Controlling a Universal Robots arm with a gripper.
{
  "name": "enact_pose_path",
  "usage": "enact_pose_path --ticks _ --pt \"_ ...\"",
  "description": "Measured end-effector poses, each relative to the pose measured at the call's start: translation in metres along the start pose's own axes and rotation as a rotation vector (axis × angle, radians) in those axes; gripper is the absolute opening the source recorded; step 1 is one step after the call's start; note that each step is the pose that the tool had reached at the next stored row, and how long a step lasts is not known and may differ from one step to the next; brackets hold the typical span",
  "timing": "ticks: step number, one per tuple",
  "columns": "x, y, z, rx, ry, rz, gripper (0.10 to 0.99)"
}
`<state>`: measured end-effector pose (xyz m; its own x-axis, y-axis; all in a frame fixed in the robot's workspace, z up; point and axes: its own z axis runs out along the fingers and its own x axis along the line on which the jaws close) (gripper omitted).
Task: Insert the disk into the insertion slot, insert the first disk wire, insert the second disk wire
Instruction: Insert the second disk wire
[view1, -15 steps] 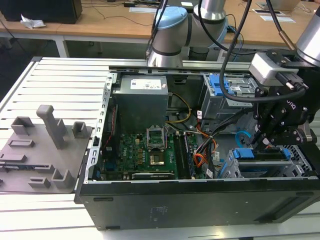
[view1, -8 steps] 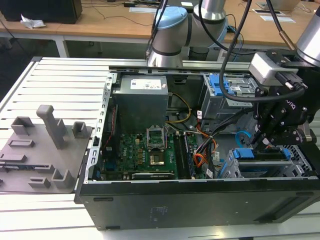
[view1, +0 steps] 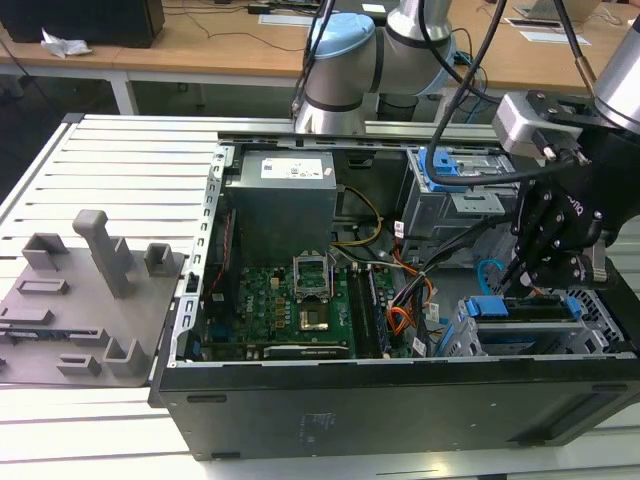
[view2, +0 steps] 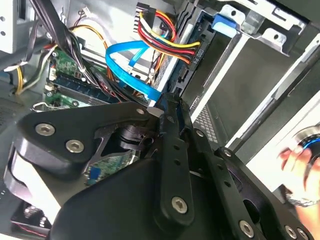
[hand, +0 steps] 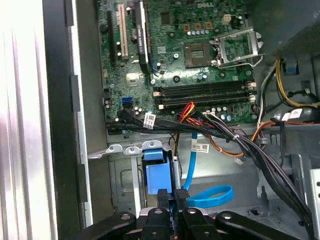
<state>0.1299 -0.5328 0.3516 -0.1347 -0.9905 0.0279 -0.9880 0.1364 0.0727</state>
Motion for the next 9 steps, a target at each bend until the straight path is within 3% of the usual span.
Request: enact_pose_path --ticks 9 --pt "0.0 -0.0001 0.0001 -0.004 -0.0095 0.13 0.165"
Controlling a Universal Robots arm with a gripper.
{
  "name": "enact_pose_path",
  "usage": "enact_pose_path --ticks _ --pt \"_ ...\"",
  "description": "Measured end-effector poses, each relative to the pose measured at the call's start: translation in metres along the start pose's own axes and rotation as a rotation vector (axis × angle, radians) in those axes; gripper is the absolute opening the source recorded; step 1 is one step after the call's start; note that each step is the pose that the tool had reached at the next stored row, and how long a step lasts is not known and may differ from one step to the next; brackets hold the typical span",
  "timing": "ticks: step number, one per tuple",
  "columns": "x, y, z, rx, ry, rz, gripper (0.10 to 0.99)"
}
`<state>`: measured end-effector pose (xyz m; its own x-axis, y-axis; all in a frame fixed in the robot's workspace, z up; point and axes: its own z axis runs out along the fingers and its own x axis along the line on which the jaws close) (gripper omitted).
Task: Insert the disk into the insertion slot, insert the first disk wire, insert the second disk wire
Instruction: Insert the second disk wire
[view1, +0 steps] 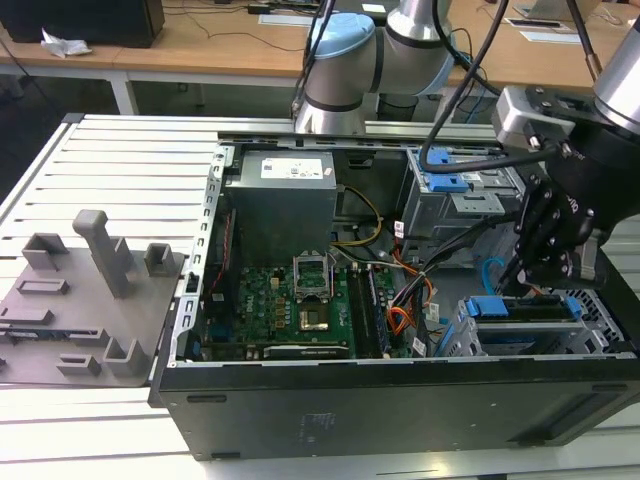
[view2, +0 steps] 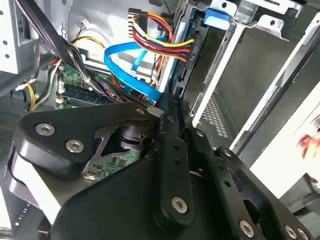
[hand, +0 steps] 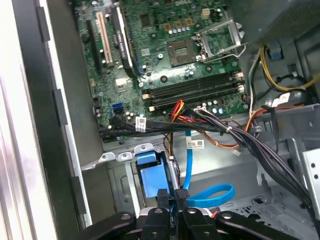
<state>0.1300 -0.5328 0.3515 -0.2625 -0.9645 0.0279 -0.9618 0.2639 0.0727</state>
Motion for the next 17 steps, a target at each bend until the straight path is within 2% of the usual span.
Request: enact_pose_path --ticks 6,10,14,17 --pt "-0.0001 -0.0002 0.0001 -0.003 -0.0067 0.092 0.165" --pt "-0.0001 -0.0004 0.0001 -0.004 -0.0095 0.131 0.165" --pt "-0.0002 -0.0007 0.0002 -0.006 -0.0163 0.223 0.165" --pt "-0.0003 -0.0011 0.0002 -0.007 -0.018 0.247 0.165"
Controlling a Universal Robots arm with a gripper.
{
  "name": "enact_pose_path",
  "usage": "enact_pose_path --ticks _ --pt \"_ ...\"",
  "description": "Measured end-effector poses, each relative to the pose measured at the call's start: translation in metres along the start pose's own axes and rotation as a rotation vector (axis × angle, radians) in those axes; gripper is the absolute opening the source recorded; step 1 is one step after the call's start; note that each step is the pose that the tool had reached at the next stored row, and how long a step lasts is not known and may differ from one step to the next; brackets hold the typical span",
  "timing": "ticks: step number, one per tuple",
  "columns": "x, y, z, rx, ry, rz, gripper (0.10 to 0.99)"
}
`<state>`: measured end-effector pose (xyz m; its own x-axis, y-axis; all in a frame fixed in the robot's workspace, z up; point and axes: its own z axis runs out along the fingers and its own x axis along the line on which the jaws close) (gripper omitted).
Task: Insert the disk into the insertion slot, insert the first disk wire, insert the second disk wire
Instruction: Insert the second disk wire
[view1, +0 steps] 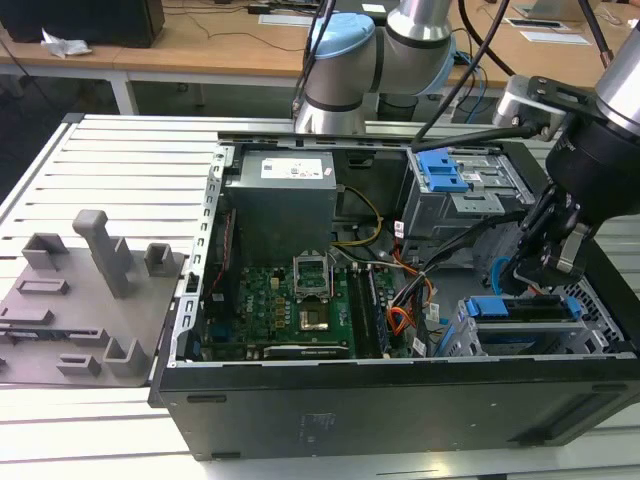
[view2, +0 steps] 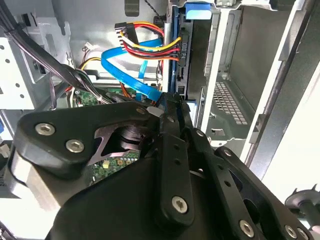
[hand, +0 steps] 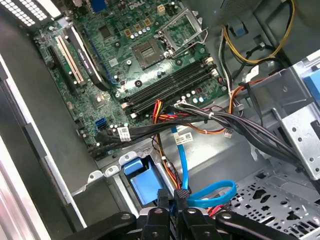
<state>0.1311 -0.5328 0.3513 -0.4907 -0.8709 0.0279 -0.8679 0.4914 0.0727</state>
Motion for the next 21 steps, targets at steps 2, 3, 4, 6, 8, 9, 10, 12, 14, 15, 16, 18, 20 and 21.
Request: enact_pose_path --ticks 2,3,4,6,8,9,10,12,14,15,16,18,20,21 --pt "0.0001 0.0 0.0 0.0 0.0001 0.0 0.165" --pt "0.0 0.0 0.0 0.0 0.0001 -0.002 0.165" --pt "0.0001 0.0 0.0 0.0 0.0009 -0.012 0.165" --pt "0.0 0.0 0.0 0.002 0.0061 -0.084 0.165" --pt "0.0 0.0 0.0 0.004 0.0107 -0.147 0.165" --pt "0.0 0.0 0.0 0.005 0.014 -0.192 0.165" --pt "0.0 0.0 0.0 0.006 0.0166 -0.227 0.165" --pt "0.0 -0.0001 0.0 0.007 0.0193 -0.264 0.165" --pt "0.0 -0.0001 0.0 0.008 0.022 -0.301 0.165" --pt "0.0 -0.0001 0.0 0.009 0.0237 -0.324 0.165" --pt "0.0 0.0 0.0 0.01 0.0253 -0.347 0.165" --pt "0.0 0.0 0.0001 0.012 0.0301 -0.412 0.165" --pt "0.0001 0.0 0.0 0.012 0.0315 -0.431 0.165" --pt "0.0 0.0 0.0 0.012 0.0315 -0.431 0.165"
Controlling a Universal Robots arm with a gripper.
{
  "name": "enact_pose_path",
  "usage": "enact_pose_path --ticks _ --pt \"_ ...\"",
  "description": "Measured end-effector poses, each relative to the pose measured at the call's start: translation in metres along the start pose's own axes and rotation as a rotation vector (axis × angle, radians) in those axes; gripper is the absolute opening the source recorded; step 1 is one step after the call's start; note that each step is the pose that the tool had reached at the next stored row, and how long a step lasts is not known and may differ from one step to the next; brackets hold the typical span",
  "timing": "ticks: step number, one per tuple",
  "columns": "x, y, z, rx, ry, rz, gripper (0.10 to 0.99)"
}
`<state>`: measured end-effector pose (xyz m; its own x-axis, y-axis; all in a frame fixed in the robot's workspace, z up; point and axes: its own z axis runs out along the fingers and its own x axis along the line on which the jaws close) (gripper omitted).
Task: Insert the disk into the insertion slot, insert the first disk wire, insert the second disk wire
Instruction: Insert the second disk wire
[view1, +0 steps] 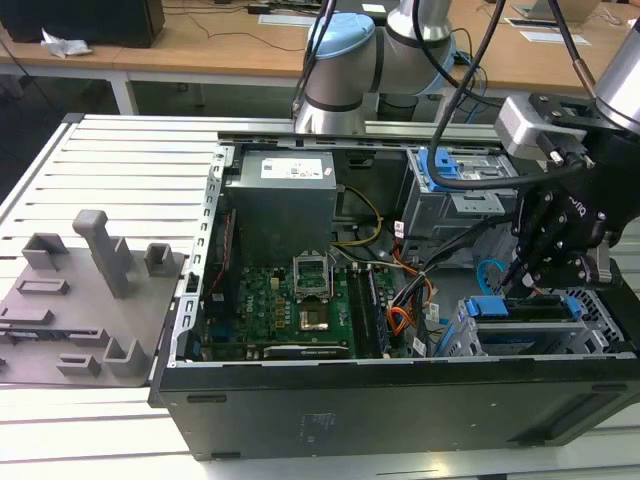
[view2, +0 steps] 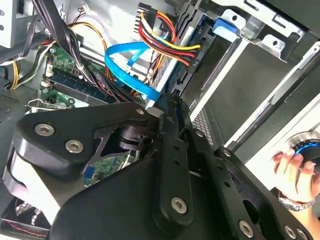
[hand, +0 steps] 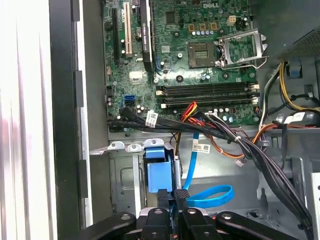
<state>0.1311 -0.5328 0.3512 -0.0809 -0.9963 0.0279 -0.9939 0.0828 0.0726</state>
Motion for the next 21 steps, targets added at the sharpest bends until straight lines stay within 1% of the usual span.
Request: enact_pose_path --ticks 3,5,6,8,9,11,14,16,21 --pt "0.0 -0.0001 0.0 0.0 0.0 0.0 0.165" --pt "-0.0002 -0.0029 -0.0001 0.0 0.0001 -0.002 0.165" --pt "-0.0005 -0.0055 -0.0002 0.0 0.0002 -0.003 0.165" --pt "-0.0012 -0.0141 0.0003 -0.001 0.0008 -0.012 0.165" --pt "-0.0015 -0.0168 0.0008 -0.001 0.0011 -0.016 0.165" --pt "-0.0017 -0.0194 0.0021 -0.001 0.0015 -0.02 0.165" --pt "-0.0017 -0.0196 0.0046 -0.001 -0.0002 -0.02 0.165" --pt "-0.0018 -0.0198 0.0068 -0.001 -0.0035 -0.02 0.165" --pt "-0.0016 -0.02 0.009 -0.001 -0.0044 -0.026 0.165"
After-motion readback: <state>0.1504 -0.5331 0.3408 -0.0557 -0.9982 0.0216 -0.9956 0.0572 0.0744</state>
